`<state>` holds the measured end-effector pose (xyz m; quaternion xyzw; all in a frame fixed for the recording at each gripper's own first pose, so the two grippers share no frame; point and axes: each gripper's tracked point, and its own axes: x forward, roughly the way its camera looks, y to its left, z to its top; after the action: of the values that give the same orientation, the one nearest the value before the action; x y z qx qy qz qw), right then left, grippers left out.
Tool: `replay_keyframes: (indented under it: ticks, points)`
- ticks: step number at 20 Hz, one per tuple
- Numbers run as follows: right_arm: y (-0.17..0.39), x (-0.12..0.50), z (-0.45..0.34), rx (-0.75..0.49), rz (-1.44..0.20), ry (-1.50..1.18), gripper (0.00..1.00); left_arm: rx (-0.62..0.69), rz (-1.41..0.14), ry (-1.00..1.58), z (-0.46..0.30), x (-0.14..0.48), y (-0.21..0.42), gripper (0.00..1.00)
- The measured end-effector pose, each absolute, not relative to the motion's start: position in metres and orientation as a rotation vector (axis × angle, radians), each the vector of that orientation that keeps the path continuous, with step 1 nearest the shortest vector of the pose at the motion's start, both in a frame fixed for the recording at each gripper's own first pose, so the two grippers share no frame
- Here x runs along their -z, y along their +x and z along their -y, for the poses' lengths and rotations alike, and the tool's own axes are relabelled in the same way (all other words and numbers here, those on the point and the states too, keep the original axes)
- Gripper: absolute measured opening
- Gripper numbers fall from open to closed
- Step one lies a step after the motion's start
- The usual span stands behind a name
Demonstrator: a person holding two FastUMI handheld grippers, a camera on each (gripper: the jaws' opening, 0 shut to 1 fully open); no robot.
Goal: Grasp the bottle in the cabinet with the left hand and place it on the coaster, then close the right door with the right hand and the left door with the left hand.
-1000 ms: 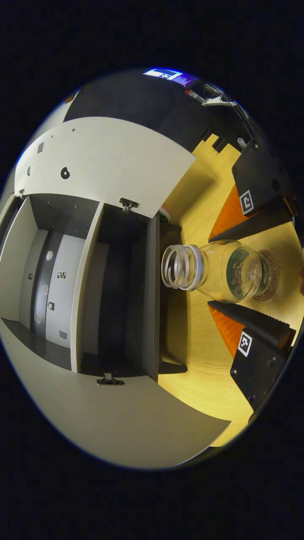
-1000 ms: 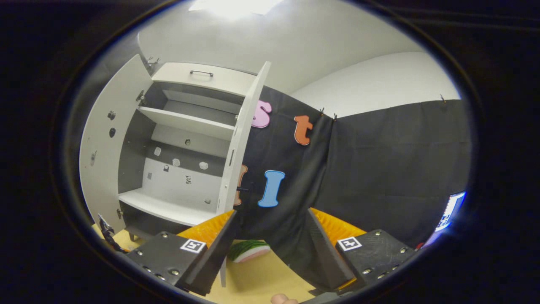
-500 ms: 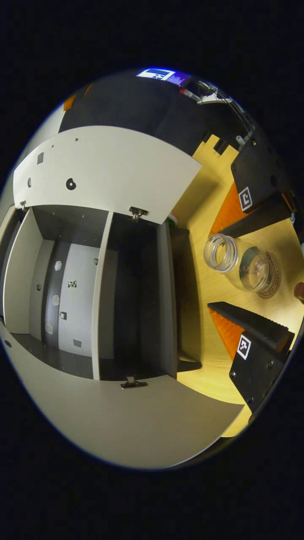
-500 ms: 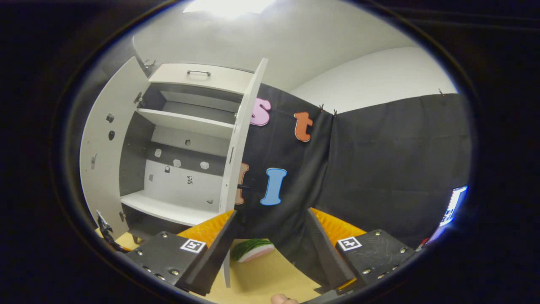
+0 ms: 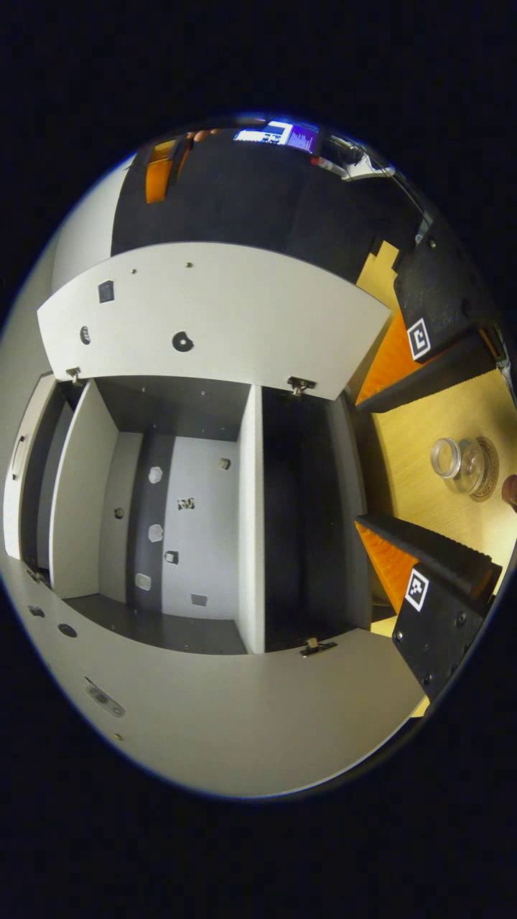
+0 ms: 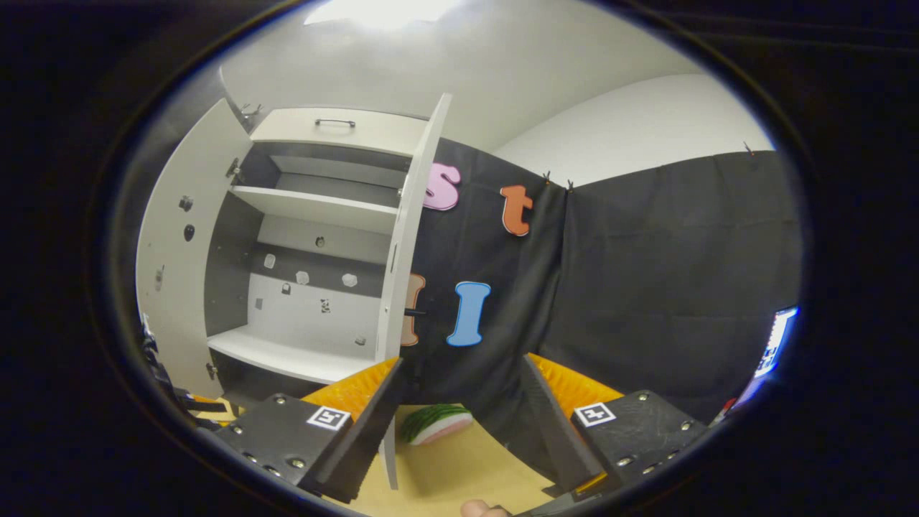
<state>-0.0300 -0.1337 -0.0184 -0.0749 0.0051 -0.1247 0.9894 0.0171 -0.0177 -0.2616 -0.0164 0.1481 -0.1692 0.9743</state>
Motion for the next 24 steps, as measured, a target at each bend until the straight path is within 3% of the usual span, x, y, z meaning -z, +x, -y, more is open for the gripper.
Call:
replay_keyframes:
  ticks: [6, 12, 24]
  points:
    - [-0.011, 0.019, 0.135, 0.219, 0.0, -0.146, 0.96, 0.301, -0.174, -0.019, 0.011, 0.181, 0.021, 0.9]
    - [0.019, 0.019, 0.144, 0.197, 0.013, -0.164, 0.98, 0.15, -0.081, -0.009, -0.022, 0.108, 0.007, 0.93]
    - [0.064, 0.026, 0.148, 0.169, -0.012, -0.156, 0.98, -0.129, -0.058, 0.031, -0.102, 0.073, -0.046, 0.95]
